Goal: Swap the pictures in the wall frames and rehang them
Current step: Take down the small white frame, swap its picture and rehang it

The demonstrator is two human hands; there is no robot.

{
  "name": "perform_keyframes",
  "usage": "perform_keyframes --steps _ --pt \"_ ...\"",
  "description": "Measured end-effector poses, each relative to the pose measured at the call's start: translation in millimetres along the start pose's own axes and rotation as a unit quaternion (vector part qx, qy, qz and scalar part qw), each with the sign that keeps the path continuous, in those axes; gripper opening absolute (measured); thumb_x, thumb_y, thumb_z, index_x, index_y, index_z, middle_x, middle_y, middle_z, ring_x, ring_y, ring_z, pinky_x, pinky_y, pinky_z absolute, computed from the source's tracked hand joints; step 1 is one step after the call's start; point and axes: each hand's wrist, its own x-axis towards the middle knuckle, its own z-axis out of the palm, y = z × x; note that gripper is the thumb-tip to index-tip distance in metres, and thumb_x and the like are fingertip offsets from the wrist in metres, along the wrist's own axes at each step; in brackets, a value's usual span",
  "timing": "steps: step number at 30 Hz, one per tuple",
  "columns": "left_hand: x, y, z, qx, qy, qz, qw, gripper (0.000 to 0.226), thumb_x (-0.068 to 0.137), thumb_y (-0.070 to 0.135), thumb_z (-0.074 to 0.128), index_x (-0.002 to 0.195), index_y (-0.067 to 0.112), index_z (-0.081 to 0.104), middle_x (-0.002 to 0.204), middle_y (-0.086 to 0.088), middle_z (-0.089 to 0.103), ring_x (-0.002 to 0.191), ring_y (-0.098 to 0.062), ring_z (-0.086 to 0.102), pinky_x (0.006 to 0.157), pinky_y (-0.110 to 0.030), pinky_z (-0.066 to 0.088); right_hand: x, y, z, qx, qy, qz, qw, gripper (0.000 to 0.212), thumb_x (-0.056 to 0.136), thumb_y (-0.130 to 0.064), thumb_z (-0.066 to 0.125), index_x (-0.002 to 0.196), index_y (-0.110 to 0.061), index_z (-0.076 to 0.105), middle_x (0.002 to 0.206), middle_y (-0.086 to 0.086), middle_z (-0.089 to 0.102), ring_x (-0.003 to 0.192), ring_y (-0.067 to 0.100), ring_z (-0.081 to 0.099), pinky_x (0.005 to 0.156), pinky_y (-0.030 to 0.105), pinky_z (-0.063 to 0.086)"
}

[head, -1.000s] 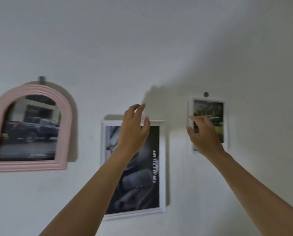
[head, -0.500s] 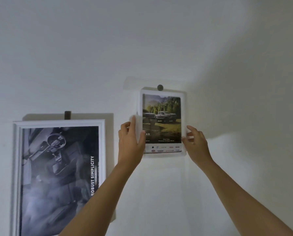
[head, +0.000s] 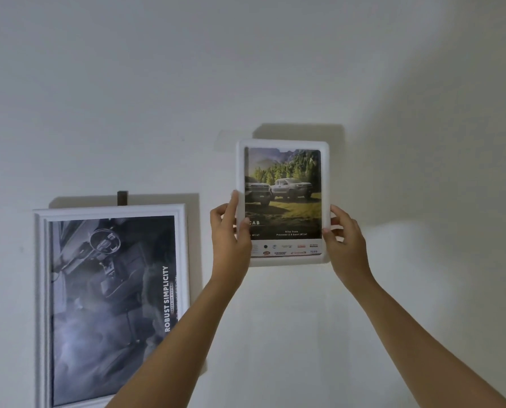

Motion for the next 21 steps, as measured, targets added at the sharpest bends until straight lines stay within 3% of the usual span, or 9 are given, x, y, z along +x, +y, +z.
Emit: perform_keyframes --steps 3,7,11,14,18,21 --pt "-14.3 10.3 -20.2 -0.009 -0.001 -0.005 1.0 0.045 0.097 0.016 0.042 0.134 0.039 0.032 0.114 0.007 0.037 0.103 -0.018 0.054 0.07 -0.024 0.058 -27.1 -14.7 -2.0 0.01 -0.011 -0.002 1.0 0.039 0.096 -0.014 0.045 0.133 -0.023 0.042 0.116 0.006 0.049 0.096 0.016 0.055 0.065 0.02 0.055" --pt "-57.2 15.5 -64.9 -0.023 0.004 -0.081 0.996 0.046 0.096 0.014 0.043 0.137 0.033 0.035 0.118 0.004 0.037 0.097 -0.016 0.055 0.068 -0.028 0.059 -96.3 -34.5 5.8 0.04 -0.044 0.03 0.998 0.038 0.096 -0.019 0.043 0.133 -0.029 0.041 0.106 0.001 0.058 0.089 0.013 0.061 0.061 0.021 0.057" --pt "-118.3 4.2 -127.2 -0.04 0.013 -0.17 0.985 0.046 0.094 0.01 0.047 0.135 0.03 0.042 0.121 0.002 0.042 0.108 -0.02 0.054 0.086 -0.037 0.054 -185.8 -46.1 30.3 0.102 -0.054 0.078 0.99 0.036 0.095 -0.02 0.046 0.127 -0.038 0.045 0.115 -0.008 0.061 0.098 0.013 0.064 0.077 0.031 0.057" --pt "-169.0 -8.7 -179.5 -0.051 0.019 -0.232 0.971 0.045 0.094 0.009 0.048 0.133 0.031 0.046 0.126 -0.002 0.049 0.112 -0.02 0.055 0.089 -0.032 0.052 -253.3 -55.5 51.1 0.151 -0.058 0.112 0.98 0.036 0.091 -0.024 0.05 0.123 -0.04 0.048 0.129 -0.012 0.056 0.115 0.008 0.056 0.096 0.03 0.046" --pt "-239.8 -21.3 -243.9 0.009 0.019 -0.307 0.951 0.044 0.095 0.011 0.048 0.132 0.033 0.045 0.125 -0.007 0.051 0.108 -0.024 0.055 0.094 -0.045 0.048 -339.0 -76.6 77.2 0.179 -0.06 0.151 0.97 0.035 0.092 -0.015 0.05 0.122 -0.032 0.051 0.128 -0.01 0.056 0.115 0.0 0.054 0.093 0.013 0.044" --pt "-293.1 -27.8 -289.3 0.055 -0.013 -0.369 0.928 0.045 0.093 0.011 0.051 0.134 0.025 0.044 0.125 -0.011 0.05 0.114 -0.024 0.051 0.099 -0.046 0.044 -401.7 -86.6 96.5 0.16 -0.055 0.185 0.968 0.035 0.093 -0.009 0.05 0.125 -0.022 0.053 0.123 0.006 0.062 0.108 0.018 0.059 0.09 0.028 0.05"
